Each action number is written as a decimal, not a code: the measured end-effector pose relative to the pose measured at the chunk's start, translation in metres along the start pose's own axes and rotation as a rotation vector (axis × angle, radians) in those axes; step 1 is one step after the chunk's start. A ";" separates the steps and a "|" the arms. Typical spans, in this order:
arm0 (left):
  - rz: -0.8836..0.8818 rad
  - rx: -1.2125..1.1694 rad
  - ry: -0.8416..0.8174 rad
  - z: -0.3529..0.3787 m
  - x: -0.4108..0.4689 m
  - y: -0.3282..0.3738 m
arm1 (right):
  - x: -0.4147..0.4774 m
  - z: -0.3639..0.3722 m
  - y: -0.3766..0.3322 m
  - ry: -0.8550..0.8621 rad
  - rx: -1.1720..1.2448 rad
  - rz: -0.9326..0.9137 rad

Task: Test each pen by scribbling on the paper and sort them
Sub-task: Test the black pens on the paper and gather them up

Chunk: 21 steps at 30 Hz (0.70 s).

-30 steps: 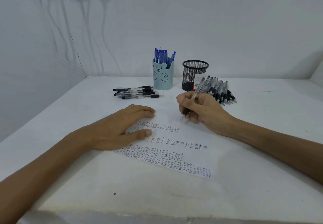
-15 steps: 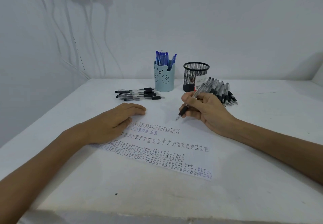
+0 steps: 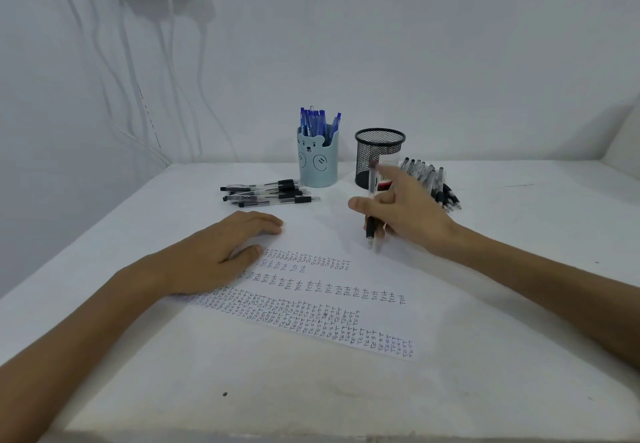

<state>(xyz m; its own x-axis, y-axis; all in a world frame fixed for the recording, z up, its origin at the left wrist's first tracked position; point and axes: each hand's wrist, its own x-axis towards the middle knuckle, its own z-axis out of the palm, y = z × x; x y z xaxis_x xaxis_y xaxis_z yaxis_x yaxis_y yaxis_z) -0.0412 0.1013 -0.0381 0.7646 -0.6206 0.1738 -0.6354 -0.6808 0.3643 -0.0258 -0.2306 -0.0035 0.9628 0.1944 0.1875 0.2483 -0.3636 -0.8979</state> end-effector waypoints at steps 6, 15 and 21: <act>-0.005 0.007 0.005 0.001 0.001 -0.001 | 0.047 -0.048 -0.001 0.347 -0.445 -0.012; -0.018 0.004 0.000 0.002 0.001 0.000 | 0.085 -0.081 0.022 0.343 -0.801 0.220; -0.029 0.003 -0.011 0.001 0.001 -0.001 | 0.088 -0.082 0.022 0.311 -0.835 0.249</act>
<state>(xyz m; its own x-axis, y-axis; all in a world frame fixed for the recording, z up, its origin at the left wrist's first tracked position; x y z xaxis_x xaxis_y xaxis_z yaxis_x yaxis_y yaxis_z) -0.0399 0.1007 -0.0393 0.7811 -0.6053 0.1530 -0.6137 -0.6993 0.3665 0.0735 -0.2958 0.0258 0.9538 -0.1868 0.2351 -0.0897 -0.9244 -0.3706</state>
